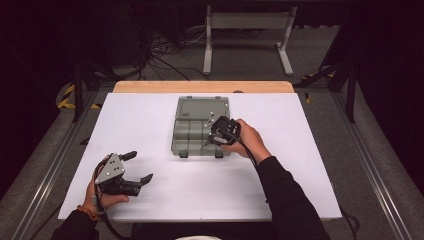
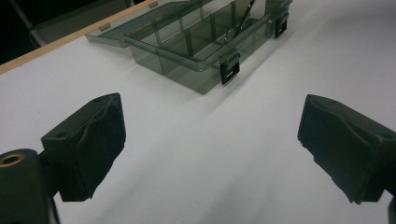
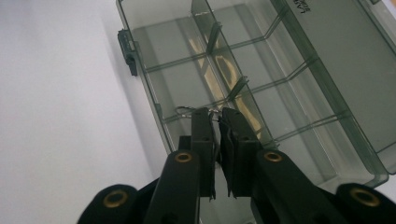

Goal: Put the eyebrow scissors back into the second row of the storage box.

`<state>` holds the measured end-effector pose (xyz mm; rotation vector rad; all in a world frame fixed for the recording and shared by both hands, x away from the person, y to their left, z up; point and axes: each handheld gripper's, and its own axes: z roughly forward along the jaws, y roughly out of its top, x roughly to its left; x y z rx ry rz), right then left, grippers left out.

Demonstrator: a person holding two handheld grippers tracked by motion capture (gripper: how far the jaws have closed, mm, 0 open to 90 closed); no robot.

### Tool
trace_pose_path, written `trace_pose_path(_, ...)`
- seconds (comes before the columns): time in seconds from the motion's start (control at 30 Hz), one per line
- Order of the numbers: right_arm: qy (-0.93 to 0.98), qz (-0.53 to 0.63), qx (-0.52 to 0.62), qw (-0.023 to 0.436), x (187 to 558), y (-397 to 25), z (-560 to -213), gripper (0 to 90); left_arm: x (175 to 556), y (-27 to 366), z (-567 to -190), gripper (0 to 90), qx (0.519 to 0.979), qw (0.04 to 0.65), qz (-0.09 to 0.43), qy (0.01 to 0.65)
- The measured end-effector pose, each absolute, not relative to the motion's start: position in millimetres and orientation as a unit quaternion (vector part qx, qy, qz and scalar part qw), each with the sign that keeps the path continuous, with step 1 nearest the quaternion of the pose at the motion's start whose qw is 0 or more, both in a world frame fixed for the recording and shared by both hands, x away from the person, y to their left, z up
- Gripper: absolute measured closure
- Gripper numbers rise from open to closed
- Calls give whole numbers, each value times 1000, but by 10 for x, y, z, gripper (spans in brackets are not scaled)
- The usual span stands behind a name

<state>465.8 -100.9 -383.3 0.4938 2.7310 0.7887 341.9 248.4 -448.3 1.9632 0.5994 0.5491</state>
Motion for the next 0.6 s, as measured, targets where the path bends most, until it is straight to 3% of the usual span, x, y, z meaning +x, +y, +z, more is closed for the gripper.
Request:
trace_pose_path(0.07,937,275,174,130,4662,-1021,-3834,792,3419,2484,-4483,86,807,487,225,246)
trace_pose_path(0.6,912,320,202,160,4627,-1145,-3738,759,3417,2482,-4485,82,807,488,224,244)
